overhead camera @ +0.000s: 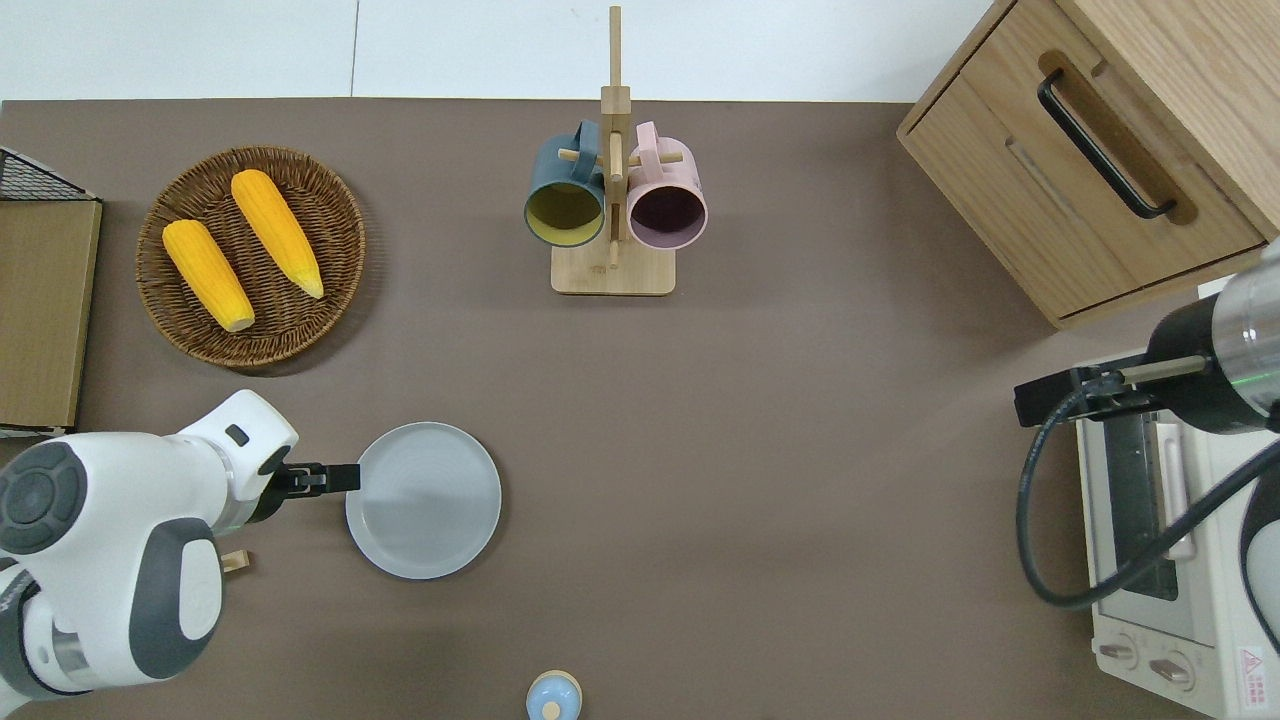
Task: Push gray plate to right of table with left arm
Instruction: 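Lower the left gripper beside the gray plate's edge nearest it, then press the left gripper against the gray plate's rim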
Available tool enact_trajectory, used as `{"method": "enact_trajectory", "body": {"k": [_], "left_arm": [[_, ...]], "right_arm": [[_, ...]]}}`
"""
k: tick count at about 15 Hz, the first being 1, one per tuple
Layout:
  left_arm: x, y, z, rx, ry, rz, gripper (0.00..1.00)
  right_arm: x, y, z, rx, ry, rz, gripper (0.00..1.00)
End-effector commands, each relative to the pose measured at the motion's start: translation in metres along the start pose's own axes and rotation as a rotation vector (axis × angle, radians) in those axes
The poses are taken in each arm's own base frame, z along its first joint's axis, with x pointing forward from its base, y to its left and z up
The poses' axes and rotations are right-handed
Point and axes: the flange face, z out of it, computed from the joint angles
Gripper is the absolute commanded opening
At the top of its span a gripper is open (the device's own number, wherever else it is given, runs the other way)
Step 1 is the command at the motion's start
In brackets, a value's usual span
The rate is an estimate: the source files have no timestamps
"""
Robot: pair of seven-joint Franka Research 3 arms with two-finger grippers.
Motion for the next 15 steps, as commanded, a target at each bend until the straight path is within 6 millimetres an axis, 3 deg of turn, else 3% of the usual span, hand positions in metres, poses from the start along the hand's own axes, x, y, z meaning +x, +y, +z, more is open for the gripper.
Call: {"method": "enact_trajectory", "body": {"k": [1, 5, 10, 12, 15], "left_arm": [[-0.019, 0.009, 0.021, -0.003, 0.023, 0.005, 0.99], [-0.024, 0.012, 0.045, -0.006, -0.028, 0.015, 0.99], [-0.025, 0.016, 0.061, -0.009, -0.055, 0.024, 0.96], [-0.025, 0.016, 0.061, -0.009, -0.055, 0.022, 0.74], [-0.025, 0.016, 0.060, -0.009, -0.055, 0.015, 0.28]], "right_arm": [[-0.004, 0.002, -0.003, 0.008, -0.005, 0.003, 0.983], [-0.004, 0.003, -0.003, 0.008, -0.005, 0.003, 0.983], [-0.004, 0.002, -0.003, 0.007, -0.005, 0.001, 0.983], [-0.004, 0.002, -0.003, 0.007, -0.004, 0.001, 0.983], [-0.004, 0.003, -0.003, 0.008, -0.005, 0.003, 0.983]]}}
